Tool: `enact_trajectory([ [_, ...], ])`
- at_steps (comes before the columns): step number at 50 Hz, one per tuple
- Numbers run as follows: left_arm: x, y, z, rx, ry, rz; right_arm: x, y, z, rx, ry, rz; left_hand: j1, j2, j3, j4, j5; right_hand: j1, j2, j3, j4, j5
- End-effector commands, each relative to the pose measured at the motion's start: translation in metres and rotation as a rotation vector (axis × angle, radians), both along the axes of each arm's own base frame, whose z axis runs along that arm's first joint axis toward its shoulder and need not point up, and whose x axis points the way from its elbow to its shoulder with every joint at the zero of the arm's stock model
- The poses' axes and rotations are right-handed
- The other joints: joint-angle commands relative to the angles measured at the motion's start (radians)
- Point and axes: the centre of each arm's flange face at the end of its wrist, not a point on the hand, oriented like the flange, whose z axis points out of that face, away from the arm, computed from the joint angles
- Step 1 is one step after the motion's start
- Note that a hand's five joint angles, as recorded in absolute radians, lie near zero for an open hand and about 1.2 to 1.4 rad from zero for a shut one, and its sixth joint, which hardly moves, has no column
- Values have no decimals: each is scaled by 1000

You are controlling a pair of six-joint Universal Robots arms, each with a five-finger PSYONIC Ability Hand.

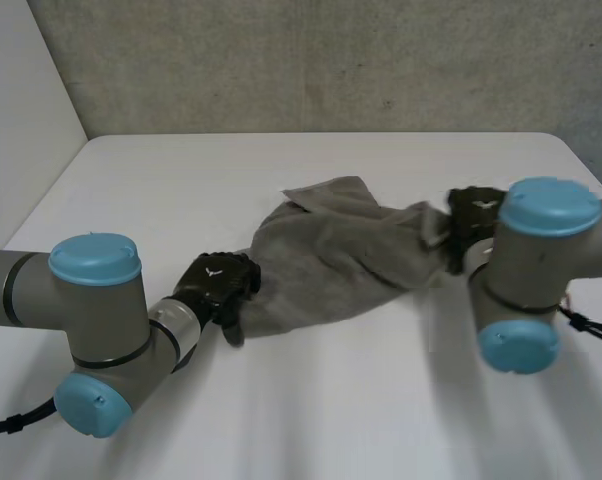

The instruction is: Fold the towel.

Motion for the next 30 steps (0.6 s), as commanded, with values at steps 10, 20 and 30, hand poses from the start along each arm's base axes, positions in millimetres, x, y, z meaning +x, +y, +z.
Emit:
enact_trajectory([
  [10, 2, 1, 38, -12, 128, 44, -22, -16, 17, -17, -47, 12, 808, 820, 820, 823, 808, 73, 69, 73, 66, 66],
  [20, 10, 0, 111, -127, 299, 70, -25, 0, 106, -185, -111, 85, 929, 941, 941, 944, 929, 73, 69, 73, 66, 66],
  [30, 56, -20, 168, -45, 512, 83, -58, 14, 202, -364, -136, 61, 929, 941, 941, 944, 929, 73, 69, 73, 66, 66],
])
